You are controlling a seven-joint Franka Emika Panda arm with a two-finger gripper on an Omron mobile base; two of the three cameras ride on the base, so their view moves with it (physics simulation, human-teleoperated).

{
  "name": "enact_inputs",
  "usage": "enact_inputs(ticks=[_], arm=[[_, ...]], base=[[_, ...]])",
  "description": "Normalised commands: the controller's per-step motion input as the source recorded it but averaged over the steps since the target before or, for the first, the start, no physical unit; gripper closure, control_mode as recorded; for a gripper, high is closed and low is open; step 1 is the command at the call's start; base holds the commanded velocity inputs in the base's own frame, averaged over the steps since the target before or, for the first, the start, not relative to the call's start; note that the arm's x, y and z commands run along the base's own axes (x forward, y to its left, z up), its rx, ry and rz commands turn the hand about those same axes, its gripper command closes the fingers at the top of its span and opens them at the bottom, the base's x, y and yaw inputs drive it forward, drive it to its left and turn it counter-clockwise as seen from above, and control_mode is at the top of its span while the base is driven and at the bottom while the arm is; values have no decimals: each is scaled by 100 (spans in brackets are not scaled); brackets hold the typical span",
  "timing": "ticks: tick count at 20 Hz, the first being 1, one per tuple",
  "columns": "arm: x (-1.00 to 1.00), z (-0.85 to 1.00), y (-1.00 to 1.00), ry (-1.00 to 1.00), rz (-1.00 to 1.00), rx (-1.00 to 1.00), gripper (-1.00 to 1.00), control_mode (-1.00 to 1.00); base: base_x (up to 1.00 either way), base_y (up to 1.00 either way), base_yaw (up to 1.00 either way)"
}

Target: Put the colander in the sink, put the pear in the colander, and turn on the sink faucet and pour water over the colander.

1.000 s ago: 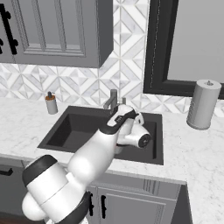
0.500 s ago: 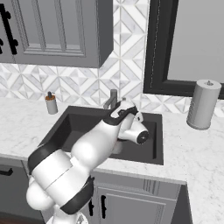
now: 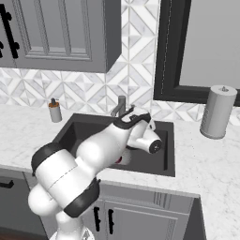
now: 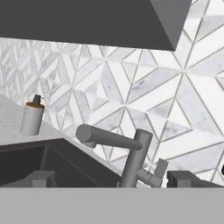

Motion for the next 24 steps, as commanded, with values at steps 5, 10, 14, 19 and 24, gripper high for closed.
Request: enact_inputs(ticks=[5,10,14,19,24], arm=[[13,-11,0,0,0,0,-100,-100],[15,-10,0,0,0,0,-100,-100],[13,-15,0,0,0,0,-100,-100],[19,-23,-2,0,0,0,-100,-100],[4,-10,-1,-2,0,0,-100,-100]], base=[[0,0,0],[0,0,0],[0,0,0],[0,0,0],[0,0,0]])
